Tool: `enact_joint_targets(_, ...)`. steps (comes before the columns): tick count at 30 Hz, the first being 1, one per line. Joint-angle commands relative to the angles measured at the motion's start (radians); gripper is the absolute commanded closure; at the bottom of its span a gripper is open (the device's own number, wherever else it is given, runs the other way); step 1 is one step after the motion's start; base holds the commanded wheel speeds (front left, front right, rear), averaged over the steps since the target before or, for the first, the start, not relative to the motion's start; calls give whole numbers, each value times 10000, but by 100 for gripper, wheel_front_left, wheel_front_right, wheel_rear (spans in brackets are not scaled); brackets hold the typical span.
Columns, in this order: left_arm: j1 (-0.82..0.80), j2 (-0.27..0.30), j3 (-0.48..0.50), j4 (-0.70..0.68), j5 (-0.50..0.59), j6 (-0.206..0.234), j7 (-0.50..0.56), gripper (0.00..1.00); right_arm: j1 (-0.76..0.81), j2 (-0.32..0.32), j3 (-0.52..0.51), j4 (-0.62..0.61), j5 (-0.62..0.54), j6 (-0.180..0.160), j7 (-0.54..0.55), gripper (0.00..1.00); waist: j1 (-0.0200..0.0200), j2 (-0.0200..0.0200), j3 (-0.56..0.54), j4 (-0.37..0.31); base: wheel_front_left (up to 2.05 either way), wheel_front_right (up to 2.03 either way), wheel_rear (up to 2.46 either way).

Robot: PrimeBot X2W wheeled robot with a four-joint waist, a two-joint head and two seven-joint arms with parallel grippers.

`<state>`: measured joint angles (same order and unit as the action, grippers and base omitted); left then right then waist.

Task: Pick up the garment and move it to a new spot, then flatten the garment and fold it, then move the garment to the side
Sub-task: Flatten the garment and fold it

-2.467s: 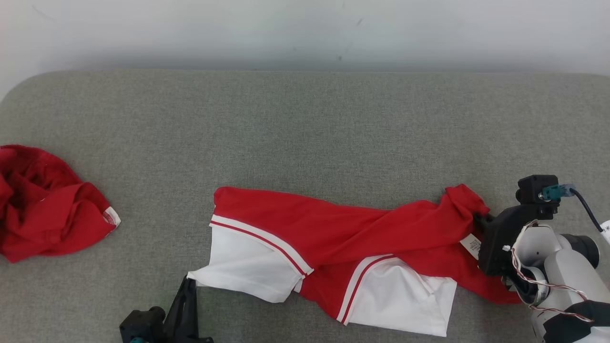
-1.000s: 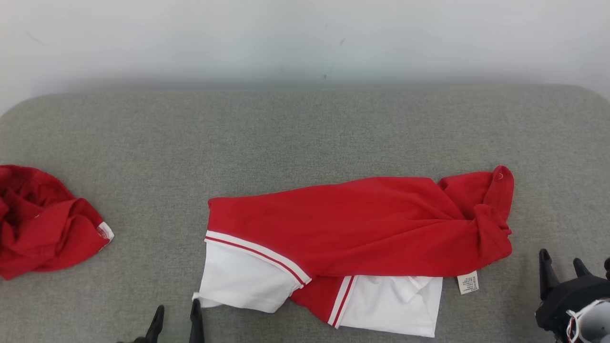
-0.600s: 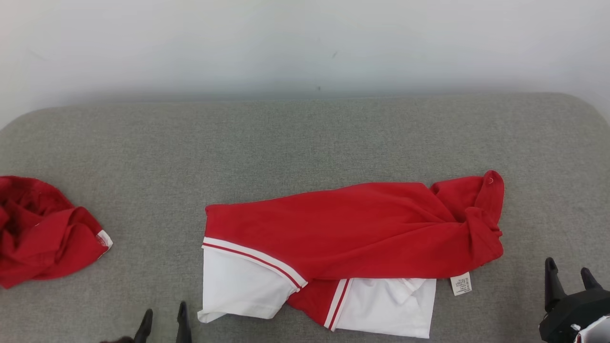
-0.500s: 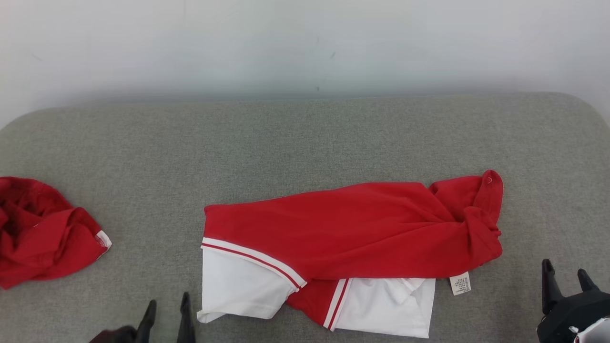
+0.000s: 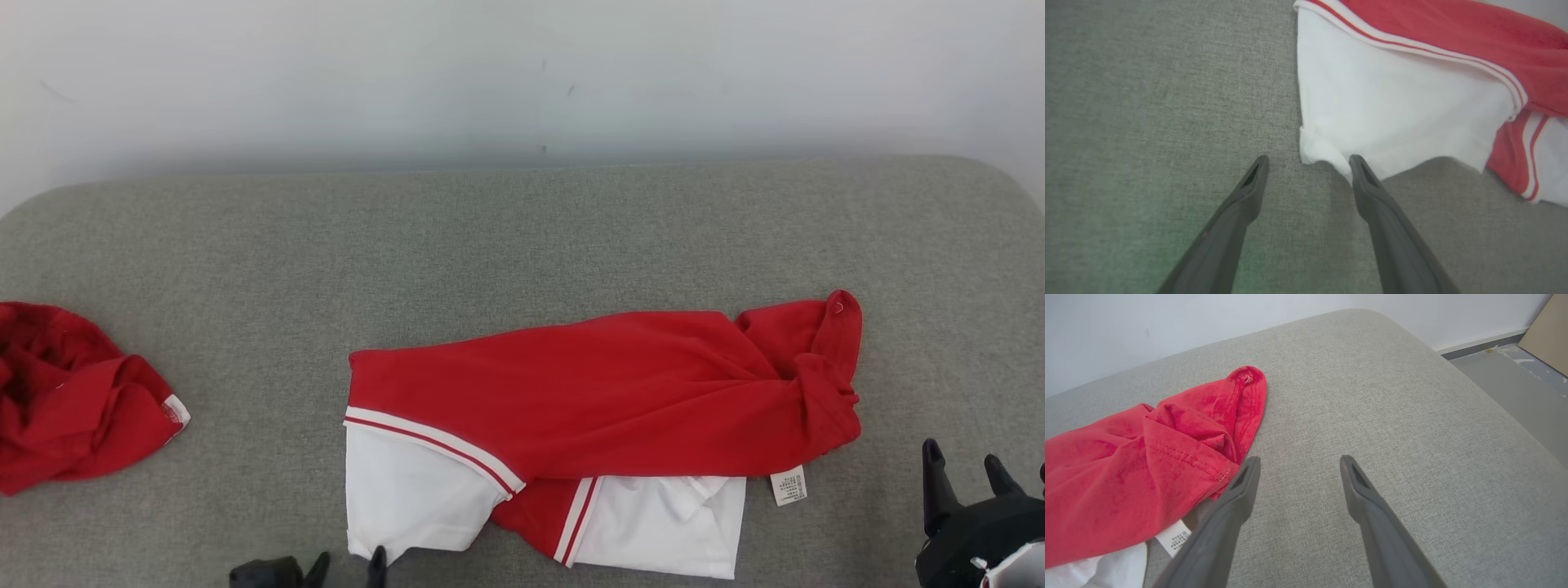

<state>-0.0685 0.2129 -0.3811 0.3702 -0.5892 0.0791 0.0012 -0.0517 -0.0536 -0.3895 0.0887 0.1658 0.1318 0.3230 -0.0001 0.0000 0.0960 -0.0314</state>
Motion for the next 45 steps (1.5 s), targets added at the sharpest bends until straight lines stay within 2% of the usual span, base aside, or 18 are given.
enact_joint_targets(1,32,54,65,62,79,144,-18,0,181,27,-8,-43,-62,-22,35,0,1,0,-34,1,0,0,0)
enact_joint_targets(7,297,359,334,-17,229,887,112,0,314,29,13,-181,-70,-22,136,0,1,0,-148,31,0,0,0)
enact_joint_targets(14,28,312,44,-85,318,796,299,0,321,34,154,-101,101,-22,150,0,1,0,-224,64,0,0,0)
enact_joint_targets(21,-32,116,324,238,15,995,38,0,315,34,296,12,192,-21,103,0,1,0,-235,1,0,0,0)
enact_joint_targets(22,-31,137,351,300,15,984,-1,7,329,36,295,16,195,-22,95,0,1,0,-225,-8,0,0,0)
enact_joint_targets(23,-53,144,354,345,15,962,-25,48,332,36,286,16,208,-22,100,0,1,0,-214,-12,0,0,0)
enact_joint_targets(24,-97,145,305,384,38,906,-68,61,326,36,269,18,220,-22,98,0,1,0,-206,-12,0,0,0)
enact_joint_targets(25,-152,144,238,427,93,863,-58,96,322,36,259,13,235,-22,99,0,1,0,-200,-10,0,0,0)
enact_joint_targets(26,-195,133,186,466,118,816,-69,100,328,35,245,9,244,-21,101,0,1,0,-193,-3,0,0,0)
enact_joint_targets(31,-371,79,171,579,38,721,-197,100,299,37,244,11,284,-22,111,0,1,0,-165,29,0,0,0)
enact_joint_targets(39,145,-818,2115,40,-2343,69,-1526,100,189,35,194,26,367,-21,20,0,1,0,-116,64,0,0,0)
enact_joint_targets(45,378,-873,1957,-152,-2467,-110,-1275,100,103,37,295,-124,144,-21,70,0,1,0,68,38,0,0,0)
